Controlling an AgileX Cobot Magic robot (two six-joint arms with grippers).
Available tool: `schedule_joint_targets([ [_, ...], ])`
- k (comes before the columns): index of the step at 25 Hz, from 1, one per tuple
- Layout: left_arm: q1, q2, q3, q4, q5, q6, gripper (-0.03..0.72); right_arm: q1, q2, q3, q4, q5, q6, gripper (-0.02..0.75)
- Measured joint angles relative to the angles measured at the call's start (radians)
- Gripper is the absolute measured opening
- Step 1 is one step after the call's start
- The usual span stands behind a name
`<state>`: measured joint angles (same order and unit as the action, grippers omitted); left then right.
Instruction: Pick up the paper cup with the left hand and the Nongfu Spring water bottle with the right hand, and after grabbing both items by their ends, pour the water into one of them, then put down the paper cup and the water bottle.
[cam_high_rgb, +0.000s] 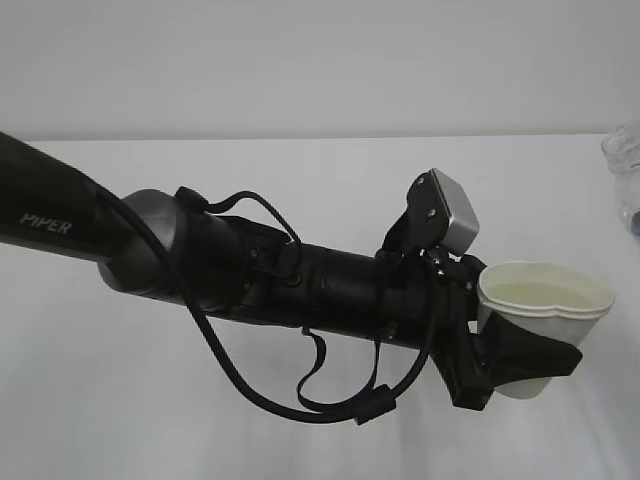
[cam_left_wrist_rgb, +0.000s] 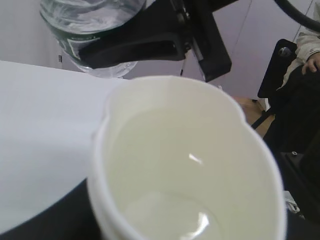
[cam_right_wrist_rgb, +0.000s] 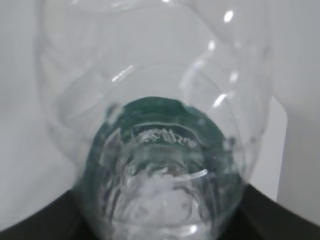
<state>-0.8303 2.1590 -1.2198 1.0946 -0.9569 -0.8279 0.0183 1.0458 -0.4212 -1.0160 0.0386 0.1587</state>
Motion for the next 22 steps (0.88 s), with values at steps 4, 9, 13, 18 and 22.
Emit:
schedule_joint_targets([
  [4,0.000,0.000,0.000,0.000,0.000,0.000,0.409,0.000,0.035,0.000,0.070,-0.044,-0.033,0.402],
  [9,0.000,0.000,0.000,0.002,0.000,0.000,0.408,0.000,0.064,0.000,0.073,-0.098,-0.037,0.402],
  [13,0.000,0.000,0.000,0.004,0.000,0.000,0.408,0.000,0.105,0.000,0.085,-0.140,-0.039,0.402],
  [18,0.006,0.000,0.000,0.008,0.000,0.000,0.405,0.000,0.193,0.000,0.148,-0.217,-0.048,0.402],
  [22,0.019,0.000,0.000,0.009,0.000,0.000,0.404,0.000,0.234,0.000,0.285,-0.278,-0.140,0.402],
])
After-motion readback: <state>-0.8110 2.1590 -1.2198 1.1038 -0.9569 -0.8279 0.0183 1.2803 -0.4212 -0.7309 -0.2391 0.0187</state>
